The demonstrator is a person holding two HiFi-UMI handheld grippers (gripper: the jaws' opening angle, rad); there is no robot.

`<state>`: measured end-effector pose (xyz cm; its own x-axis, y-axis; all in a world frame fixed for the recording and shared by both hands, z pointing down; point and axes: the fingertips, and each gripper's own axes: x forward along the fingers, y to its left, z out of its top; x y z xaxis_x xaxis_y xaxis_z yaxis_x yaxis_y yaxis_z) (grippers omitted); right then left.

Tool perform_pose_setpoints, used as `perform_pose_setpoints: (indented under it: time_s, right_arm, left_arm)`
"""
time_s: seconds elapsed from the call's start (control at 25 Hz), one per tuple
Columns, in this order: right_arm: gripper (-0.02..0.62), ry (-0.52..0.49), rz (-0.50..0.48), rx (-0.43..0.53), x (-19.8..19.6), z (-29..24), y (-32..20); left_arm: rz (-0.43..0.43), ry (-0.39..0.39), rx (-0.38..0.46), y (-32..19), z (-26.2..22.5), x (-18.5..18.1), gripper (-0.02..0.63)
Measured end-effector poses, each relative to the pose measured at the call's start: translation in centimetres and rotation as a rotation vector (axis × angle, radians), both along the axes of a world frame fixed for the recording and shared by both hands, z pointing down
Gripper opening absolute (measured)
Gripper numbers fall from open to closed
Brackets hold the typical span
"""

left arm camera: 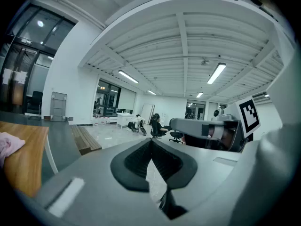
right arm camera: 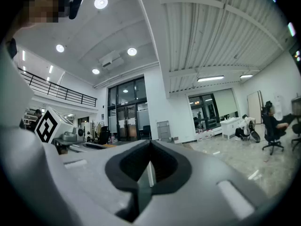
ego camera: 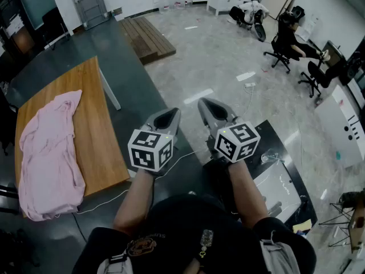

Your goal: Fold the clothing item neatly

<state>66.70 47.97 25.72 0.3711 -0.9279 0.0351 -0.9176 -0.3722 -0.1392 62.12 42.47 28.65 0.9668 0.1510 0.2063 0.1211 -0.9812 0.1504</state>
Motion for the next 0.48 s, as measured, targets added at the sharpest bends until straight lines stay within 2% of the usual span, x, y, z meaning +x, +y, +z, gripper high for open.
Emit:
perform_pose_setpoints:
  time_s: [0.48]
  right_arm:
    - [0.003,-0.013,-0.003,0.022,0.21,-0.34,0.03]
  left_arm:
    - [-0.018,0.004,0.002,0.14,-0.18,-0.07,0.008]
